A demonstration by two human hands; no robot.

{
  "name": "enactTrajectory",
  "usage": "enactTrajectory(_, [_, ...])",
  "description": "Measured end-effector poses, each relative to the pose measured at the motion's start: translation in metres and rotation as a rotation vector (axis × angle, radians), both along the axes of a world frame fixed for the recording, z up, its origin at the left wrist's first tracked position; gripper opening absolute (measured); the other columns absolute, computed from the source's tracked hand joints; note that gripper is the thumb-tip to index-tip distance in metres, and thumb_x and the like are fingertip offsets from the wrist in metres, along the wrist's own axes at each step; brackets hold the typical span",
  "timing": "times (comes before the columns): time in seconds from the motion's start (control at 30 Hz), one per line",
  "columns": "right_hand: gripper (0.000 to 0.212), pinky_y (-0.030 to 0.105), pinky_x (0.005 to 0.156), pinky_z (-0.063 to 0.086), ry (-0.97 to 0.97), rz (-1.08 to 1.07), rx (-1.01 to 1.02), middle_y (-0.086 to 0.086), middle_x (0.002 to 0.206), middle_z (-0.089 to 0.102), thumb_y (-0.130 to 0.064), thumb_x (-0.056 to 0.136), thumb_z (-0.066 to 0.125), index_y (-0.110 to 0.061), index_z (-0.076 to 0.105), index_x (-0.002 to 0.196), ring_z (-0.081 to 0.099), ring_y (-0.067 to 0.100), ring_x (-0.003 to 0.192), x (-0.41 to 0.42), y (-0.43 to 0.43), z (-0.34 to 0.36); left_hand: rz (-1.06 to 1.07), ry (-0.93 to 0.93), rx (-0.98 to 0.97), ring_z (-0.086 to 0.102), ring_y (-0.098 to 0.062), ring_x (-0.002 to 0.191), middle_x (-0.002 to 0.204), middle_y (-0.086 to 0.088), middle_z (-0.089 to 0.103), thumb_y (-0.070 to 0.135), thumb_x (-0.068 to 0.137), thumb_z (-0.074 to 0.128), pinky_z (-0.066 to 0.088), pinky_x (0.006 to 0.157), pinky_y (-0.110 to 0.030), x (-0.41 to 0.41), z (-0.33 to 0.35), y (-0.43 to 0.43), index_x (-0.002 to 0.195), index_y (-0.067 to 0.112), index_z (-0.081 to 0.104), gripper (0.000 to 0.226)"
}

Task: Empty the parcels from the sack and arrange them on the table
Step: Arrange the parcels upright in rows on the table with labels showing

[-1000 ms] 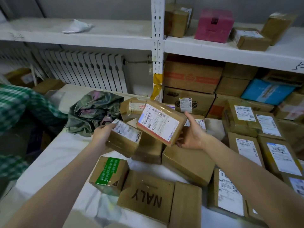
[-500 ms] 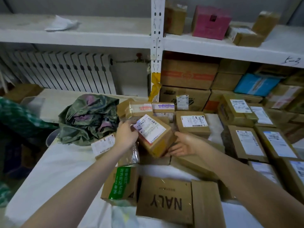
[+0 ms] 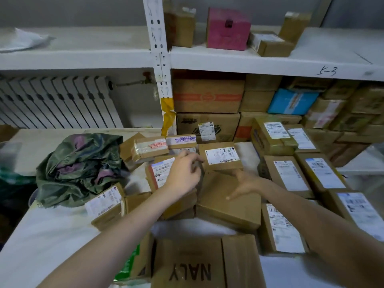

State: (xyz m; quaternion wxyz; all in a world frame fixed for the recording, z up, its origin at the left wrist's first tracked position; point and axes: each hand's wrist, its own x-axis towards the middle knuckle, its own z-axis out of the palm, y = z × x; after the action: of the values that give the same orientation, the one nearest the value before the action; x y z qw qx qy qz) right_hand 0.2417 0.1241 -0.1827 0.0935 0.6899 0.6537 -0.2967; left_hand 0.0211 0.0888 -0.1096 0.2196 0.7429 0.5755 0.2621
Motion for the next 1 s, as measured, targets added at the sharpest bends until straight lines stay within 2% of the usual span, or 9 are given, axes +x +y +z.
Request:
enactTrajectory(0.13, [0.112,0.04,0.102,0.046,-0.113,0.102,-0.056,0.007,0.147,0.04,-0.059,0.055,0.084,-0.017,0.03,0.144,0.044,0.026,0.131,0.015,0.009,-0.019,-0.069,0.015,-0.199,0.06,-0.013,0.097,0.106,0.001,0.059,0.01,0.088,0.059,0.045,0.081,-0.018,0.04,-0.011,0.013,0.105,0.019,0.067,0.021])
enactTrajectory(0.23, [0.105,0.032,0.097,0.047,0.029,0.083,-0.142,0.004,0.141,0.048,-0.054,0.058,0.085,-0.017,0.035,0.143,0.051,0.022,0.123,0.03,0.024,-0.021,-0.086,0.138,-0.73,0.068,-0.02,0.095,0.089,0.0,0.063,0.024,0.093,0.057,0.051,0.07,-0.023,0.068,-0.031,0.009,0.094,0.017,0.064,0.01])
enactTrajectory(0.3, [0.097,0.028,0.091,0.046,0.129,0.072,-0.202,0.001,0.138,0.051,-0.052,0.061,0.085,-0.021,0.04,0.141,0.053,0.02,0.12,0.041,0.036,-0.024,-0.085,0.186,-1.094,0.07,-0.023,0.092,0.086,-0.006,0.069,0.039,0.099,0.048,0.052,0.066,-0.024,0.075,-0.043,0.001,0.089,0.013,0.062,0.032])
enactTrajectory(0.37, [0.094,0.029,0.093,0.043,0.202,0.035,-0.307,0.001,0.139,0.05,-0.052,0.065,0.082,-0.022,0.038,0.142,0.051,0.022,0.123,0.054,0.047,-0.026,0.053,0.125,-1.255,0.071,-0.02,0.089,0.103,-0.015,0.07,0.053,0.097,0.043,0.054,0.068,-0.024,0.078,-0.055,-0.006,0.108,0.007,0.061,0.051])
enactTrajectory(0.5, [0.098,0.044,0.11,0.037,0.275,-0.033,-0.539,0.004,0.136,0.051,-0.062,0.059,0.081,-0.024,0.04,0.139,0.05,0.025,0.124,0.079,0.061,-0.04,0.581,-0.539,-1.341,0.069,-0.033,0.089,0.113,-0.028,0.061,0.047,0.088,0.063,0.054,0.066,-0.032,0.098,-0.079,-0.02,0.138,-0.001,0.041,0.072])
enactTrajectory(0.6, [0.101,0.046,0.106,0.041,0.377,-0.137,-0.604,0.007,0.126,0.056,-0.064,0.049,0.085,-0.023,0.046,0.132,0.055,0.026,0.116,0.085,0.069,-0.049,0.915,-1.112,-1.317,0.057,-0.043,0.104,0.119,-0.03,0.052,0.035,0.085,0.069,0.047,0.082,-0.047,0.11,-0.093,-0.024,0.138,-0.003,0.036,0.073])
enactTrajectory(0.67, [0.085,0.047,0.105,0.04,0.446,-0.184,-0.643,0.008,0.118,0.057,-0.061,0.056,0.083,-0.021,0.047,0.122,0.053,0.03,0.116,0.082,0.071,-0.044,1.011,-1.342,-1.312,0.051,-0.045,0.113,0.123,-0.028,0.05,0.036,0.08,0.074,0.047,0.081,-0.058,0.11,-0.093,-0.023,0.133,-0.004,0.038,0.075])
enactTrajectory(0.9, [0.085,0.041,0.1,0.048,0.565,-0.127,-0.669,0.011,0.119,0.066,-0.046,0.055,0.088,-0.015,0.055,0.127,0.062,0.027,0.111,0.078,0.074,-0.022,1.03,-1.337,-1.231,0.053,-0.043,0.107,0.121,-0.025,0.052,0.046,0.089,0.059,0.047,0.071,-0.054,0.107,-0.077,-0.02,0.128,0.002,0.04,0.062])
enactTrajectory(1.0, [0.073,0.035,0.098,0.048,0.546,-0.024,-0.597,0.011,0.124,0.064,-0.032,0.067,0.083,-0.011,0.052,0.13,0.06,0.027,0.116,0.08,0.066,-0.002,1.002,-1.36,-1.206,0.053,-0.041,0.11,0.116,-0.023,0.055,0.046,0.092,0.054,0.047,0.082,-0.053,0.113,-0.073,-0.021,0.128,0.007,0.041,0.055])
